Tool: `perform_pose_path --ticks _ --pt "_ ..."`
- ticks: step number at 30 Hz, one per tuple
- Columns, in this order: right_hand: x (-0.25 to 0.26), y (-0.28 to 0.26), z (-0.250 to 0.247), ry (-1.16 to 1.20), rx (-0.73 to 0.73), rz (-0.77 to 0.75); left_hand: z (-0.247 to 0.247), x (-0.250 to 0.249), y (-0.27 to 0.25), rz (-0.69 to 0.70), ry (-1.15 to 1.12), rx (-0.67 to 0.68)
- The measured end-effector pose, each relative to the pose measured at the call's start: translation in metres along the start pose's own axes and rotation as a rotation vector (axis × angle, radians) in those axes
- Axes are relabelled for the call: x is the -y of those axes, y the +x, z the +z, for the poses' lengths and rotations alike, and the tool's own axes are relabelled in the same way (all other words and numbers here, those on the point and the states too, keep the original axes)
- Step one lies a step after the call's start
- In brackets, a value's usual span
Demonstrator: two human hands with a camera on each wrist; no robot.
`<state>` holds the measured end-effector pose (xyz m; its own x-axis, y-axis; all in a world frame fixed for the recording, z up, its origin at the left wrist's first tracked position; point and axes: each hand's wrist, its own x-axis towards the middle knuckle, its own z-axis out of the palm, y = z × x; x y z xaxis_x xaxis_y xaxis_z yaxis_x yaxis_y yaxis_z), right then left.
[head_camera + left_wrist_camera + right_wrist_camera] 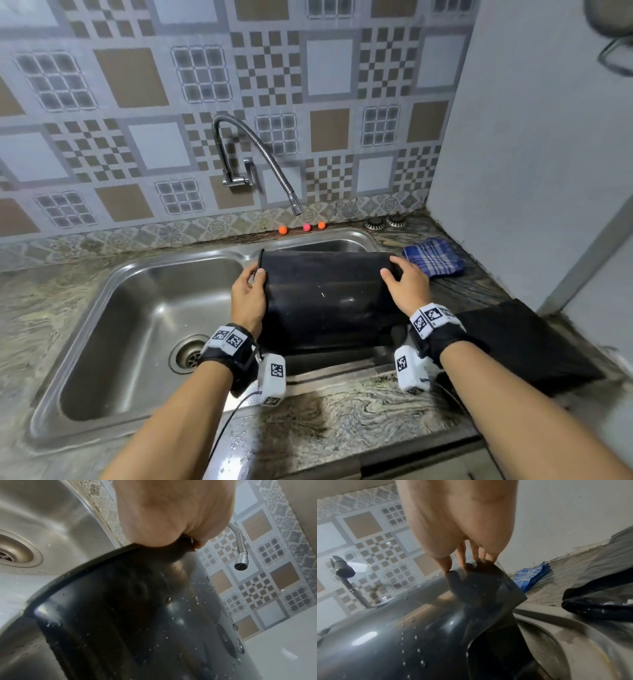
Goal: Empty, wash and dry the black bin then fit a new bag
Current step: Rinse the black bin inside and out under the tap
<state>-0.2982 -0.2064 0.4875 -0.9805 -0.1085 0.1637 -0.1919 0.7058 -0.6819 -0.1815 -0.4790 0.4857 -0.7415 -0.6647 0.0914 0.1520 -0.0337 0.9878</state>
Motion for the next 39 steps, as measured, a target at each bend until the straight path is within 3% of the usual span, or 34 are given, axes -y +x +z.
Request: perform_pose_path --ticks 4,24,39 --pt "0.002 0.003 -0.005 0.046 0.037 0.048 -0.002 0.003 0.000 -0.008 0.012 -0.021" --pt "0.012 0.040 -0.005 0.309 0.033 -0.006 -0.007 0.009 0.014 -0.109 0.057 -0.109" --pt "0.001 0.043 0.010 0.183 0.047 0.010 -0.002 0.015 0.010 -0.054 -0.023 -0.129"
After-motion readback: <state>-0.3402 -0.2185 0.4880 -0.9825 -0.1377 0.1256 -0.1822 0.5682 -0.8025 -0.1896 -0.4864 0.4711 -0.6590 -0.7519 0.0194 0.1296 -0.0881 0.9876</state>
